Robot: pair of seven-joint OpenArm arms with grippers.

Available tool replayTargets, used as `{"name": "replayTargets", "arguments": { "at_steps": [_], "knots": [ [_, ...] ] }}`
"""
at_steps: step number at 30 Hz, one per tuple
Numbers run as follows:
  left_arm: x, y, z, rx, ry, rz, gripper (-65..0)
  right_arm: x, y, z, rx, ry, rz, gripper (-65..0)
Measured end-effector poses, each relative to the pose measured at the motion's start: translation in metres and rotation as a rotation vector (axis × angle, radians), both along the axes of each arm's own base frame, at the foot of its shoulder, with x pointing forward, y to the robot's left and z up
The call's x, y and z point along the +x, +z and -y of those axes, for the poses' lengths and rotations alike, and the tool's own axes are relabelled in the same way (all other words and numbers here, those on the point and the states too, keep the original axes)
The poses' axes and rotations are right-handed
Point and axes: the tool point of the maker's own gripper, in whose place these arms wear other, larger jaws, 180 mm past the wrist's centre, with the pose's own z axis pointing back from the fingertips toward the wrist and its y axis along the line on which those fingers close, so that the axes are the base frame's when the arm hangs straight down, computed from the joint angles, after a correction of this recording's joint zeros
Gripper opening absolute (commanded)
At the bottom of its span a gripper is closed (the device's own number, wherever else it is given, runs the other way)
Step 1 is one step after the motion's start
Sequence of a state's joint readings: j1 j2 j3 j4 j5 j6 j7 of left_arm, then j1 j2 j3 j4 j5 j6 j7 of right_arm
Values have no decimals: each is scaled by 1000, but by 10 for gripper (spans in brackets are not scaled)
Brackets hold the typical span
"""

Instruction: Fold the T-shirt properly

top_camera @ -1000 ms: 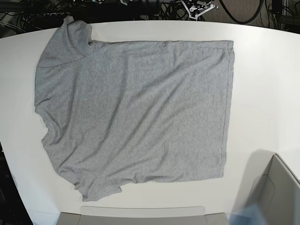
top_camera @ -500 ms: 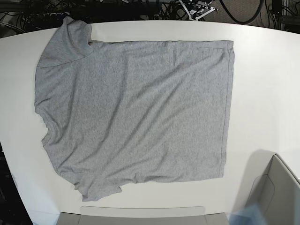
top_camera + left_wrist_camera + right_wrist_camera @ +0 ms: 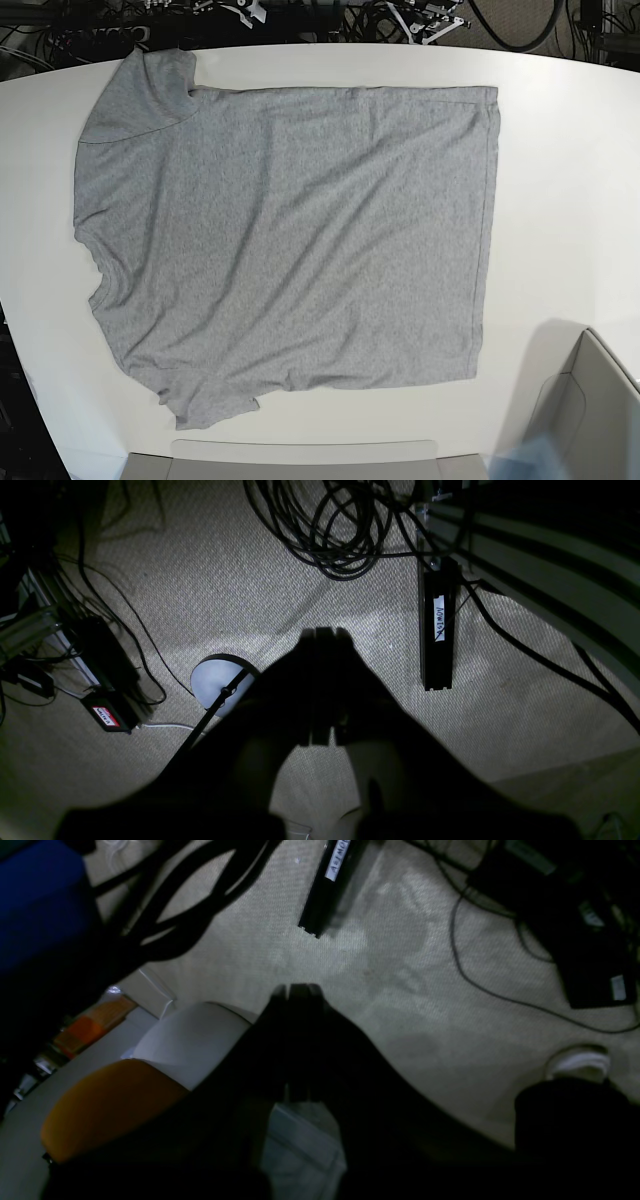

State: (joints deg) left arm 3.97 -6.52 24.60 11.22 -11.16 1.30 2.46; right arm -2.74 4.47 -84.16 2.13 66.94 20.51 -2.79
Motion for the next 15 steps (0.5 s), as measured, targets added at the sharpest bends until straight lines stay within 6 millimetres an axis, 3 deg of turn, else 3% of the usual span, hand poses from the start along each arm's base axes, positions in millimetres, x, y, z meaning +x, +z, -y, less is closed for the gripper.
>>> {"name": "replayTargets", "arguments": {
  "at_steps": [7,10,15],
  "knots": [
    [-14,0,5,-8,1,-19,-650,7,-1,14,-30,-108,6,-650],
    [-16,-1,21,-31,4,-23,-650,6,-1,23,-47,-187,2,-650],
    [-15,-1,46,-69,13,-20,-650,-12,2,55,-104,-229,-26,-650]
  ]
}}
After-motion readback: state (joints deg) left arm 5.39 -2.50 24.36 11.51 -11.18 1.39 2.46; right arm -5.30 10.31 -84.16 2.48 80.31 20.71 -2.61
